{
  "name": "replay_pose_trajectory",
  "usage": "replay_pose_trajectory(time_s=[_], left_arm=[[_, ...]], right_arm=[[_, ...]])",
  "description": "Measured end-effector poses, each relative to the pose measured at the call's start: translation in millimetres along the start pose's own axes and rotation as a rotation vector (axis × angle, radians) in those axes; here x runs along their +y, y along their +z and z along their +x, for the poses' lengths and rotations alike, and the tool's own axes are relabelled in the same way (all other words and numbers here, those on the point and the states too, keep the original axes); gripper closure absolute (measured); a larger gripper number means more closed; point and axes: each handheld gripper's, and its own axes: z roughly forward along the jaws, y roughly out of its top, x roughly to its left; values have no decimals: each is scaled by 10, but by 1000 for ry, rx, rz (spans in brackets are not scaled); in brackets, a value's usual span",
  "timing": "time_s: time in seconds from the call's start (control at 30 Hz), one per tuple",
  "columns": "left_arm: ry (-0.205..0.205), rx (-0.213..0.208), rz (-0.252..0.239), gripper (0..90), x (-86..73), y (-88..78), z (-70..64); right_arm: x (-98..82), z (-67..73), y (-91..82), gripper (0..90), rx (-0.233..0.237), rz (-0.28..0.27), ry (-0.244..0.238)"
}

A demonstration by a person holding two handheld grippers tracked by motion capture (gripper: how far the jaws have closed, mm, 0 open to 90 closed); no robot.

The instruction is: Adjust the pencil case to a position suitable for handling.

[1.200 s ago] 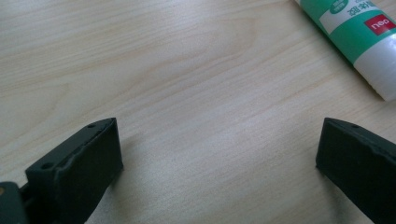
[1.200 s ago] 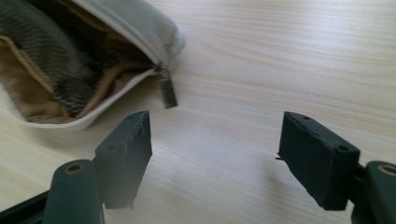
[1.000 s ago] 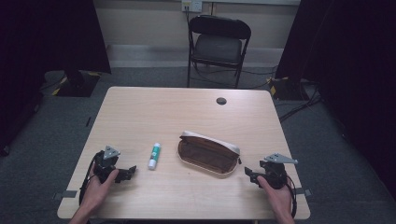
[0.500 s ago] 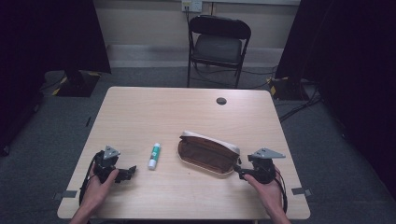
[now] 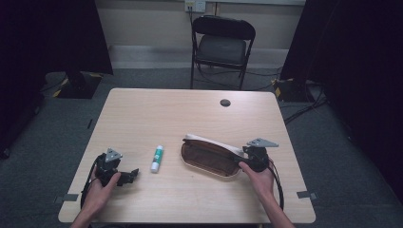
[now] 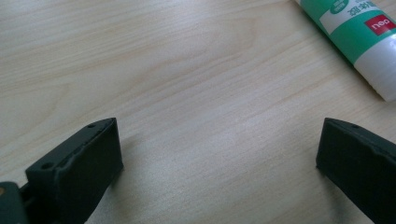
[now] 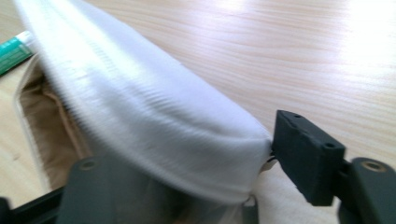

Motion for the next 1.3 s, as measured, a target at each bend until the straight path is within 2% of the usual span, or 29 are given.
replay_pose_trajectory(time_s=[0.1, 0.2, 0.33, 0.4, 0.43, 0.5, 0.63, 0.7, 0.9, 1.13, 1.3], left_arm=[[0, 0, 0, 0, 0, 0, 0], [0, 0, 0, 0, 0, 0, 0], [0, 0, 0, 0, 0, 0, 0], [-1, -1, 0, 0, 0, 0, 0], [0, 0, 0, 0, 0, 0, 0], [0, 0, 0, 0, 0, 0, 0], [2, 1, 0, 0, 0, 0, 1], [0, 0, 0, 0, 0, 0, 0], [2, 1, 0, 0, 1, -1, 1], [-1, -1, 0, 0, 0, 0, -1], [3, 1, 1, 0, 1, -1, 2]], right_arm=[[-19, -66, 39, 373, 10, -12, 16], [-41, -111, 84, 421, 18, -14, 3], [-42, -118, 113, 416, 17, -15, -20], [-48, -122, 144, 336, 11, -22, -29], [-62, -123, 176, 334, 6, -18, -25], [-75, -120, 204, 363, 21, 1, -24], [-72, -115, 203, 425, 9, 7, -32], [-77, -154, 195, 454, 22, 5, -1], [-85, -177, 192, 528, 45, 12, 25], [-87, -134, 201, 538, 77, 23, 21], [-91, -101, 210, 544, 119, 32, 6]])
